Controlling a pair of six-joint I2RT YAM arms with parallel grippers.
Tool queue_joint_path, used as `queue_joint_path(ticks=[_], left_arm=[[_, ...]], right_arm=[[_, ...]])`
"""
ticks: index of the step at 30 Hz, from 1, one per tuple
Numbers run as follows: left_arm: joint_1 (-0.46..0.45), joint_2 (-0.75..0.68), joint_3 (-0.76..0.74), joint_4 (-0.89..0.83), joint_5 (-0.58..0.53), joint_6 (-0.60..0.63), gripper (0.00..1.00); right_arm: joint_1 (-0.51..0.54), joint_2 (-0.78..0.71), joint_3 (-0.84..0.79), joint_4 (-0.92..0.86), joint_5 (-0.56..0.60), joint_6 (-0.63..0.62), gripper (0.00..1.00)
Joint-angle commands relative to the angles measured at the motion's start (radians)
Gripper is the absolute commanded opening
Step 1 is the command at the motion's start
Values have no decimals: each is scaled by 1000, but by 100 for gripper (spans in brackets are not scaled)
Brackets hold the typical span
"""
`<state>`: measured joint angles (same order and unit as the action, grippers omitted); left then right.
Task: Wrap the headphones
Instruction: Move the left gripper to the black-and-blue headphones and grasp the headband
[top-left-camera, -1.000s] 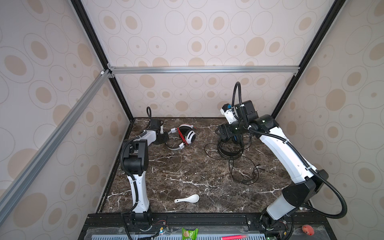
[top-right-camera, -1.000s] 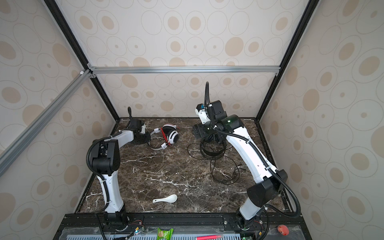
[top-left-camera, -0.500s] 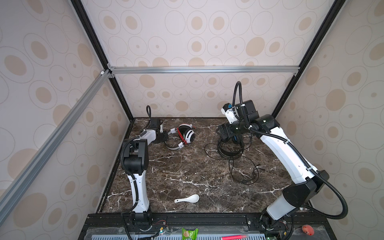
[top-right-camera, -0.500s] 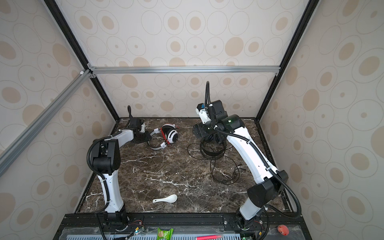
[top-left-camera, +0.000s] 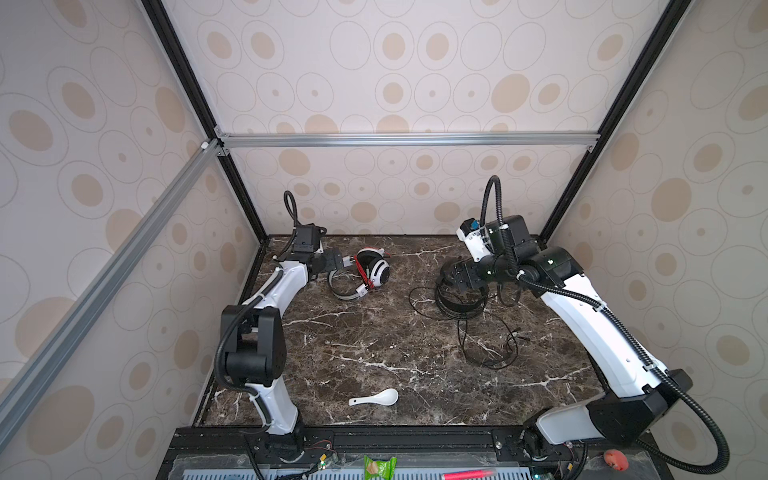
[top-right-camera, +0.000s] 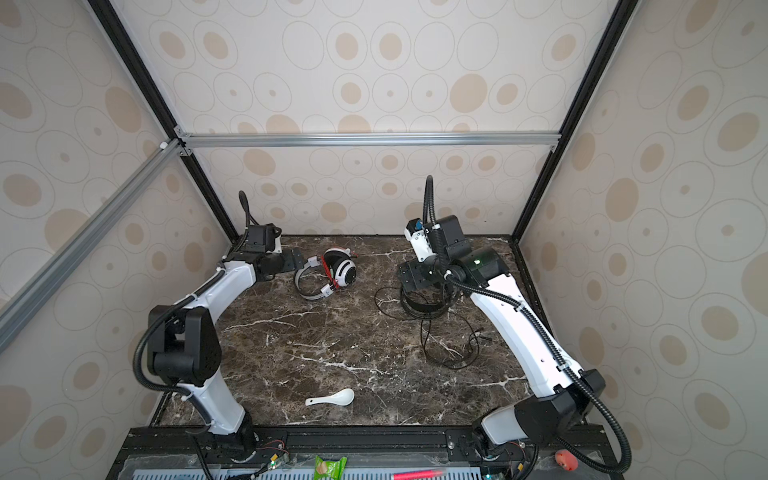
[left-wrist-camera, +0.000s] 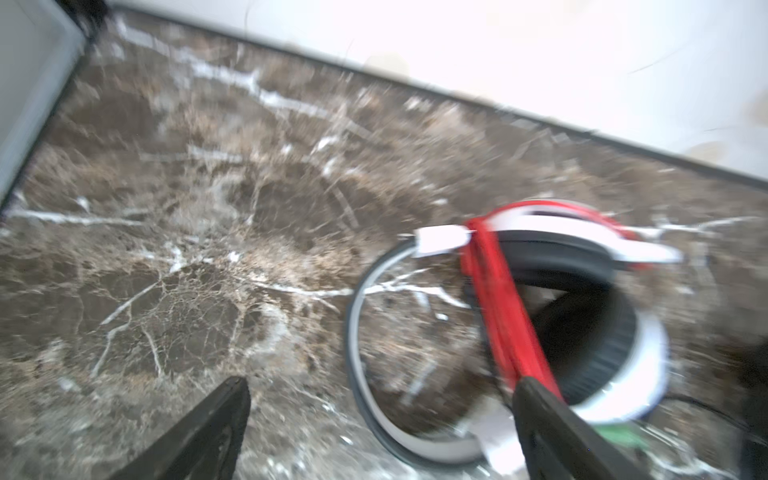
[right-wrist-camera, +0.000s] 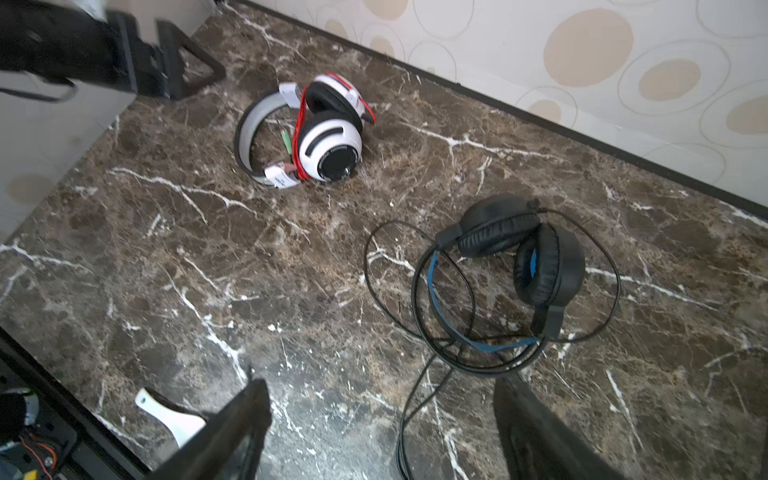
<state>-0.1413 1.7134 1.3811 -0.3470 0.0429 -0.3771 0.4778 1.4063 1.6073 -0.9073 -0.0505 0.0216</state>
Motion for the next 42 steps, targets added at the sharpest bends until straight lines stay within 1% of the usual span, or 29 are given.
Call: queue_joint_path(ticks=[1, 3, 5, 9, 12, 15, 18, 22, 26, 33, 39, 42], left_arm=[[-134, -119, -83, -54, -79, -112, 98], [-225, -175, -119, -56, -102, -177, 98], [-316, -197, -128, -57, -111, -236, 98], [-513, -174, -114, -33, -130, -368, 98], [-621, -117, -96, 9, -142, -441, 98], [-680, -35, -58, 47, -142, -486, 98], [-702, 63, 4, 57, -134, -512, 97], [-704, 178, 81, 72, -119, -542, 93], [-704, 286, 206, 19, -116, -533, 91], [-701, 342, 259, 14, -114, -558, 88], [-687, 408, 295, 30, -108, -614, 79], [-688, 461, 347, 17, -98, -648, 78]], right_arm=[[-8, -57, -82, 37, 52, -6, 90], [-10, -87, -131, 55, 52, -6, 100], [-11, -115, -186, 82, 56, 0, 100], [-23, -178, -301, 154, 77, 43, 100], [-48, -219, -381, 202, 71, 66, 100], [-76, -241, -414, 193, 59, 72, 100], [-92, -270, -440, 191, 59, 56, 100], [-116, -304, -460, 186, 67, 42, 100], [-141, -317, -472, 188, 59, 36, 100], [-156, -333, -510, 198, 34, 43, 100], [-159, -334, -517, 206, 24, 46, 100], [-159, -339, -510, 203, 31, 40, 100]])
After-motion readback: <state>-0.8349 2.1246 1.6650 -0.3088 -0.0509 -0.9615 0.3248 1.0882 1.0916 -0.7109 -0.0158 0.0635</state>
